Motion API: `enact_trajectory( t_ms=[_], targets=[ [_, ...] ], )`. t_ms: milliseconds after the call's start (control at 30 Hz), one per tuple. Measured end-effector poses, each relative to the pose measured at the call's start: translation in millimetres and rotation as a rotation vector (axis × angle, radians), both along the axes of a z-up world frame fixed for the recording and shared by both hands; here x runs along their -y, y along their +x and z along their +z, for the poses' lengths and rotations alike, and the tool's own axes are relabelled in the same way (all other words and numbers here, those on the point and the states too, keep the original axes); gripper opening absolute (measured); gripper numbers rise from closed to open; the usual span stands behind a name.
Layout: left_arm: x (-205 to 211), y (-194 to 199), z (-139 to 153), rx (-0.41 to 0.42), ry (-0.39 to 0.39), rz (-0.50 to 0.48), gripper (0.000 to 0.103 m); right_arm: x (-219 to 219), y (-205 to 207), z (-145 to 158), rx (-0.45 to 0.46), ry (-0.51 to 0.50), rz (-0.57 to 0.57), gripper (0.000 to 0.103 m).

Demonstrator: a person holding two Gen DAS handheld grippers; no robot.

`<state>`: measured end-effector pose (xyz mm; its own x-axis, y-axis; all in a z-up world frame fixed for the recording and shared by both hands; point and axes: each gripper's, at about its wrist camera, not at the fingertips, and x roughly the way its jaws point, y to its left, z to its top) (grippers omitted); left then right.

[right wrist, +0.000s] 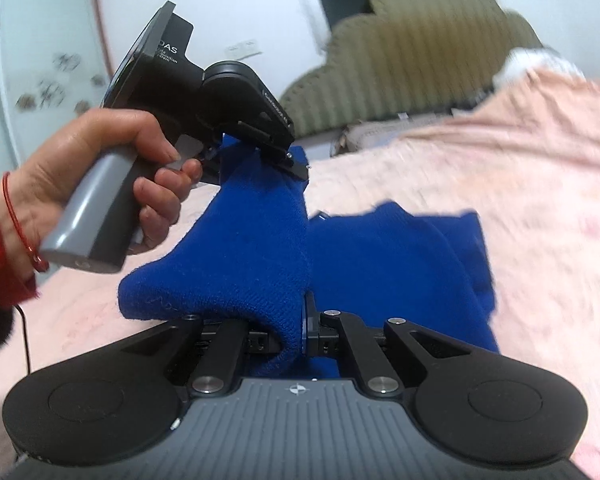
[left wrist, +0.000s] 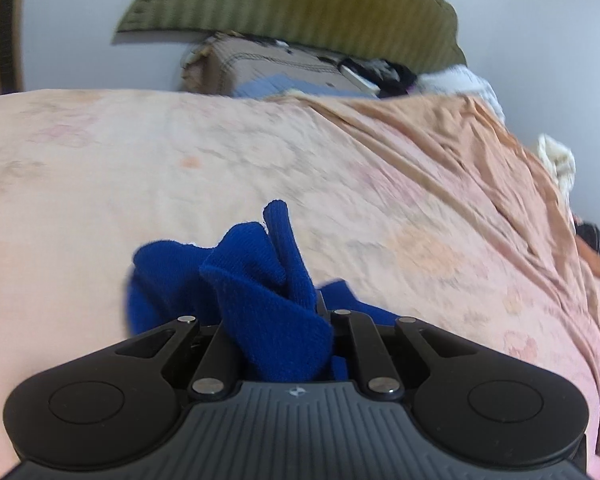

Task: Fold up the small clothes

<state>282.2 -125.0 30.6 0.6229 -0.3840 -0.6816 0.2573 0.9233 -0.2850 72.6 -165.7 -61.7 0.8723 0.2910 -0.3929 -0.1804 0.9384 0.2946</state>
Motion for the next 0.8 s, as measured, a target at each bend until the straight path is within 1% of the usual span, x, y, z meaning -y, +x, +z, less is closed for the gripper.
enact_trajectory(
  t_ms=[133,200,233,300,367,400,433,467,500,533,567,633,733,800],
  targets=[
    [34.9,3.2,-17.6,-0.029,0.043,-0.039,0.012,22.2,6.3,-12.7,-0.06,0.085,0.007,0.009],
    [46.1,4.7,-24.2,-0.043,0.058,-0.051,0.012,31.3,8.8,-18.4,-0.083,0.128,0.002,0.016],
    [50.7,5.8,-26.7,-0.054,0.061,-0.058,0.013,35.6,9.9,-19.5,-0.093,0.149,-0.003,0.023],
    [55.4,8.1,-29.2,-0.074,0.053,-0.054,0.017,42.5,10.7,-24.6,-0.111,0.197,-0.016,0.025],
    [58.4,9.7,-28.6,-0.086,0.024,-0.065,0.024,49.3,14.3,-29.7,-0.127,0.25,-0.02,0.026],
    [58.4,10.2,-27.4,-0.094,-0.002,-0.073,0.026,52.7,13.7,-31.5,-0.132,0.27,-0.02,0.026],
    [58.3,11.3,-26.6,-0.109,-0.038,-0.079,0.034,53.0,13.5,-32.8,-0.134,0.278,-0.023,0.031],
    [58.4,12.4,-25.7,-0.126,-0.077,-0.084,0.048,53.2,14.0,-33.8,-0.136,0.281,-0.025,0.032],
    [58.3,12.9,-24.3,-0.136,-0.113,-0.085,0.056,52.0,12.8,-34.8,-0.137,0.285,-0.023,0.032],
    [57.2,11.8,-22.1,-0.132,-0.152,-0.084,0.063,55.0,16.8,-33.1,-0.139,0.289,-0.023,0.033],
    [55.9,9.7,-19.1,-0.12,-0.188,-0.085,0.064,54.7,16.8,-34.0,-0.14,0.295,-0.022,0.035],
    [55.0,5.7,-11.0,-0.091,-0.218,-0.089,0.064,56.9,16.3,-34.5,-0.142,0.312,-0.02,0.037],
    [49.2,-4.2,3.1,-0.028,-0.199,-0.074,0.064,62.0,14.5,-36.8,-0.14,0.357,-0.016,0.041],
    [40.6,-14.1,10.5,0.018,-0.159,-0.066,0.064,65.5,15.0,-38.9,-0.14,0.391,-0.014,0.041]
  ],
)
